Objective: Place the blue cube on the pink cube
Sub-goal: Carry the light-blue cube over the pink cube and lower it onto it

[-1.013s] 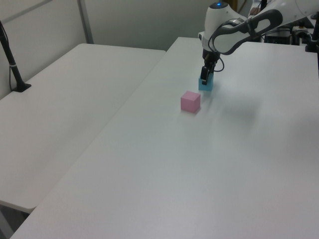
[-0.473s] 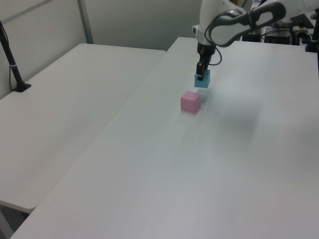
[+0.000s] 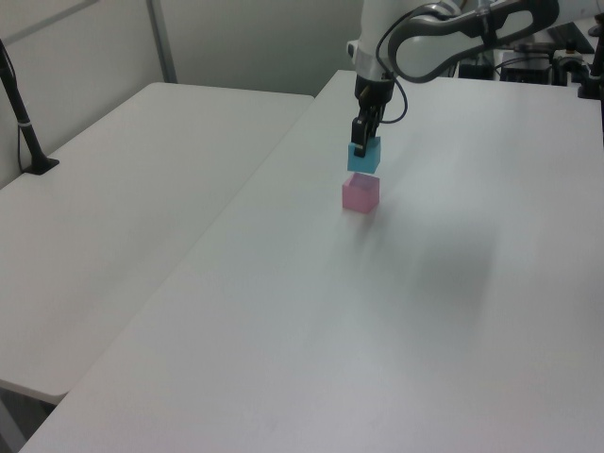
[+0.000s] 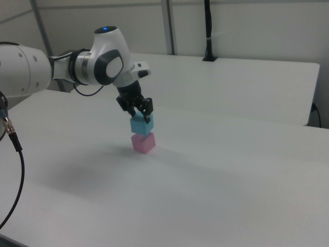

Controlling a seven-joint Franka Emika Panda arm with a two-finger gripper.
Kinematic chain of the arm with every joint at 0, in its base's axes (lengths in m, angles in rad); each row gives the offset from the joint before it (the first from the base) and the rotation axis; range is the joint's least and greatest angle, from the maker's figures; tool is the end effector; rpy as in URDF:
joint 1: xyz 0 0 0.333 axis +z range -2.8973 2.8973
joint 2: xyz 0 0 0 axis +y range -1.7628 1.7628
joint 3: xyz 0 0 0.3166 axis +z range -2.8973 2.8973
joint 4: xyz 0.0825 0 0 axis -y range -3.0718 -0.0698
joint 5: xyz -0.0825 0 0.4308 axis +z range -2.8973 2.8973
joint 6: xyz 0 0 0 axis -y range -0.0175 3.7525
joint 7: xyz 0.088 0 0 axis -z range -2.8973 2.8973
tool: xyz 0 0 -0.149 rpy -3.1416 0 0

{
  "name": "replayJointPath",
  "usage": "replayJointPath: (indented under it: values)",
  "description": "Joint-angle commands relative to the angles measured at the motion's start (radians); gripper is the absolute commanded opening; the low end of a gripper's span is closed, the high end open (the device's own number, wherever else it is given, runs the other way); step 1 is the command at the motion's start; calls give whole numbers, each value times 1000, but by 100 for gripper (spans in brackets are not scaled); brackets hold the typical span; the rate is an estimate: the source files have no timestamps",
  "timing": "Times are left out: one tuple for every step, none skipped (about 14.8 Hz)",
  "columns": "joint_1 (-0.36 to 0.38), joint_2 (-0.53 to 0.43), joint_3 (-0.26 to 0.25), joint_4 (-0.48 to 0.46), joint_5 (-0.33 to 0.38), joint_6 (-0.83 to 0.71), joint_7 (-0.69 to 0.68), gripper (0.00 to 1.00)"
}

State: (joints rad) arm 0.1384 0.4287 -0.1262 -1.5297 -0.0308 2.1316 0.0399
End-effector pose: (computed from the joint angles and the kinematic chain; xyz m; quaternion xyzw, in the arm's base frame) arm 0.7487 0.0172 0.3710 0.9953 0.0012 0.0890 0.0370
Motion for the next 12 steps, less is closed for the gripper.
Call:
replayJointPath:
  values:
    - [27, 12, -10, -6, -6, -6, 26, 56]
    - [27, 13, -10, -7, -6, -4, 28, 70]
    - [29, 18, -10, -7, -6, -4, 29, 86]
    - [29, 21, -10, -6, -6, -4, 31, 93]
    - [29, 18, -10, -6, -6, -5, 31, 100]
    - [30, 15, -12, -6, -8, -7, 31, 100]
    - [30, 9, -12, -4, -8, -12, 31, 100]
    - [30, -4, -12, -4, -8, -16, 29, 100]
    - [30, -39, -10, -6, -4, -21, 29, 100]
    - [32, -65, -10, -6, -4, -47, 29, 100]
    - [35, -108, -10, -4, -1, -126, 23, 100]
    - [36, -141, -10, -6, 0, -174, 20, 100]
